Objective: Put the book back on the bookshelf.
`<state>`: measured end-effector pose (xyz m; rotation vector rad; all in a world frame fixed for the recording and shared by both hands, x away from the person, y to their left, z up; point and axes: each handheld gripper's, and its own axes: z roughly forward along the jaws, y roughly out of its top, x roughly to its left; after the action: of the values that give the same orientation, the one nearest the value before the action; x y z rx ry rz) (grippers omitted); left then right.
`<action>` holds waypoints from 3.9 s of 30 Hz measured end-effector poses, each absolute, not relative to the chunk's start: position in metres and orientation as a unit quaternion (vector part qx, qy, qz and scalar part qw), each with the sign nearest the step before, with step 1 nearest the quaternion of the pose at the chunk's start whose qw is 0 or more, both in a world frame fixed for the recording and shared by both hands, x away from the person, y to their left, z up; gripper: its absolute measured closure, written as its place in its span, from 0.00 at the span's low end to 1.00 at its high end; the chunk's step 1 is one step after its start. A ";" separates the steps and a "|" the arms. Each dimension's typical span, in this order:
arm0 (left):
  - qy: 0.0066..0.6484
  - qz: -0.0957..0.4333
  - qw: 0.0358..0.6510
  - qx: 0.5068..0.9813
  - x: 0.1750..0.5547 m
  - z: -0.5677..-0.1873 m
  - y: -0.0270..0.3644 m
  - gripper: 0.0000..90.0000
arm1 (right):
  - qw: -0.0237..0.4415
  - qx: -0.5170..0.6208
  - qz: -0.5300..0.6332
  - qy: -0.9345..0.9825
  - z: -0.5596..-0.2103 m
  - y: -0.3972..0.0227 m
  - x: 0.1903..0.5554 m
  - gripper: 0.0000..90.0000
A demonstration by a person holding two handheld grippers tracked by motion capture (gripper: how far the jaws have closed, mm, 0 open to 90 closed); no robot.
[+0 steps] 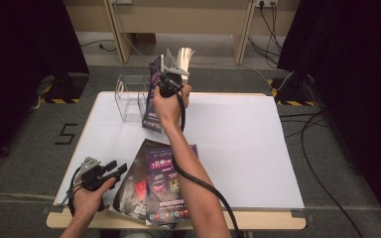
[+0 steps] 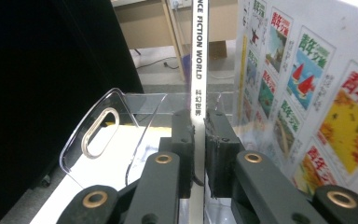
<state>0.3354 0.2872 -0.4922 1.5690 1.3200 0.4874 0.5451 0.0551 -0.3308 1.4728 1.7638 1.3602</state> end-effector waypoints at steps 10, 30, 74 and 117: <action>0.542 0.201 0.496 0.648 0.335 -0.492 0.287 0.53 | 0.256 0.495 0.537 0.633 -0.314 0.059 0.535 0.93; 0.539 0.200 0.500 0.648 0.335 -0.491 0.288 0.54 | 0.275 0.479 0.575 0.604 -0.315 0.072 0.557 0.93; 0.538 0.202 0.499 0.649 0.334 -0.491 0.285 0.54 | 0.249 0.482 0.538 0.645 -0.344 0.054 0.529 0.80; 0.538 0.204 0.500 0.648 0.334 -0.489 0.286 0.54 | 0.205 0.507 0.536 0.643 -0.328 0.057 0.540 0.92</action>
<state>0.3341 0.2860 -0.4895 1.5672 1.3001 0.4923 0.5401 0.0570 -0.3281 1.4123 1.7928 1.4949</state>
